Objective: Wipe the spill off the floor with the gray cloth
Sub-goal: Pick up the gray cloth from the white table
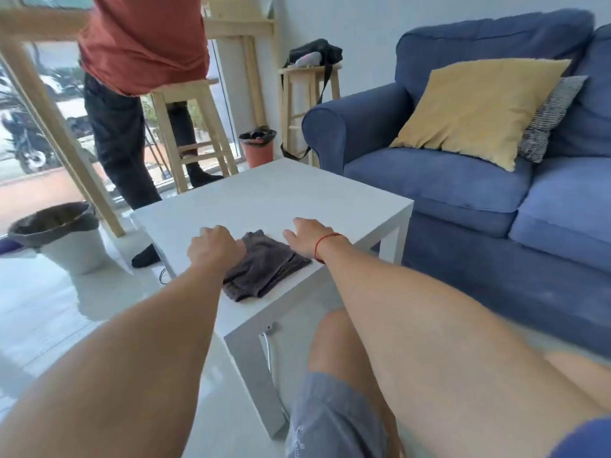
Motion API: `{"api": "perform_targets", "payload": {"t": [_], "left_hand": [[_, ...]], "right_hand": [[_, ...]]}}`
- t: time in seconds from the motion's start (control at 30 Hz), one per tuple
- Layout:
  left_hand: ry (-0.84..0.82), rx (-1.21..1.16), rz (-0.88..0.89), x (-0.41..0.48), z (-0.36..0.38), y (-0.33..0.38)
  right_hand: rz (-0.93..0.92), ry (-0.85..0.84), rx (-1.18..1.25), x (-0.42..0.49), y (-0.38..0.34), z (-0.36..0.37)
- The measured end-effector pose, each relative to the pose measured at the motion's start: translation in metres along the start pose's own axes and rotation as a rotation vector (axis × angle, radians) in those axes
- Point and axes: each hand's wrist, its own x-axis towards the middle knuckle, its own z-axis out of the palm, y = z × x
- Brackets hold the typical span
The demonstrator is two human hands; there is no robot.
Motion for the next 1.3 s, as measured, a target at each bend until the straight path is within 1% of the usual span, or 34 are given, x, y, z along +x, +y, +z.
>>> {"api": "perform_targets", "payload": {"t": [0.03, 0.1, 0.17, 0.23, 0.33, 0.37, 0.4, 0.47, 0.6, 0.7, 0.77, 0.83, 0.93, 1.03, 1.13, 1.17, 1.23, 1.3], "left_hand": [[-0.006, 0.024, -0.057, -0.005, 0.001, -0.007], [-0.034, 0.03, -0.132, -0.007, 0.008, -0.017], [-0.072, -0.01, -0.168, -0.015, 0.011, -0.021], [-0.123, -0.14, -0.223, -0.013, 0.01, -0.019], [-0.201, -0.373, -0.325, -0.008, 0.006, -0.014], [-0.237, -0.401, -0.342, -0.006, 0.008, -0.012], [-0.26, -0.4, -0.341, -0.005, 0.009, -0.009], [-0.237, -0.405, -0.299, -0.004, 0.011, -0.001], [-0.122, -0.546, -0.207, -0.004, 0.013, 0.024], [-0.073, -0.699, -0.159, -0.01, 0.01, 0.055], [-0.082, -0.743, -0.083, -0.014, 0.011, 0.083], [-0.114, -0.793, 0.0, -0.019, 0.014, 0.116], [-0.228, -0.869, 0.11, -0.037, 0.023, 0.169], [-0.371, -0.924, 0.191, -0.055, 0.031, 0.216], [-0.478, -1.026, 0.271, -0.071, 0.036, 0.264], [-0.538, -1.082, 0.289, -0.078, 0.036, 0.28], [-0.725, -1.195, 0.303, -0.094, 0.036, 0.312], [-0.891, -1.22, 0.313, -0.11, 0.036, 0.335]], "right_hand": [[0.01, -0.047, 0.017, 0.002, -0.006, 0.006], [0.031, -0.077, -0.013, 0.006, -0.016, 0.02], [0.052, -0.017, -0.076, 0.009, -0.022, 0.032], [0.08, 0.001, -0.076, 0.012, -0.024, 0.038], [0.106, -0.049, -0.004, 0.013, -0.023, 0.036], [0.105, -0.064, 0.013, 0.013, -0.023, 0.035], [0.106, -0.08, 0.028, 0.011, -0.023, 0.033], [0.081, -0.085, 0.107, 0.011, -0.021, 0.03], [0.082, -0.014, 0.441, 0.012, -0.007, 0.021], [0.139, 0.092, 0.679, 0.0, 0.017, 0.006], [0.197, 0.175, 0.819, -0.01, 0.041, -0.006], [0.291, 0.222, 0.884, -0.021, 0.068, -0.018], [0.467, 0.279, 0.916, -0.04, 0.114, -0.033], [0.566, 0.357, 0.997, -0.062, 0.157, -0.044], [0.59, 0.447, 1.209, -0.086, 0.193, -0.053], [0.589, 0.485, 1.297, -0.094, 0.205, -0.058], [0.583, 0.586, 1.486, -0.108, 0.228, -0.068], [0.521, 0.62, 1.665, -0.12, 0.25, -0.076]]}}
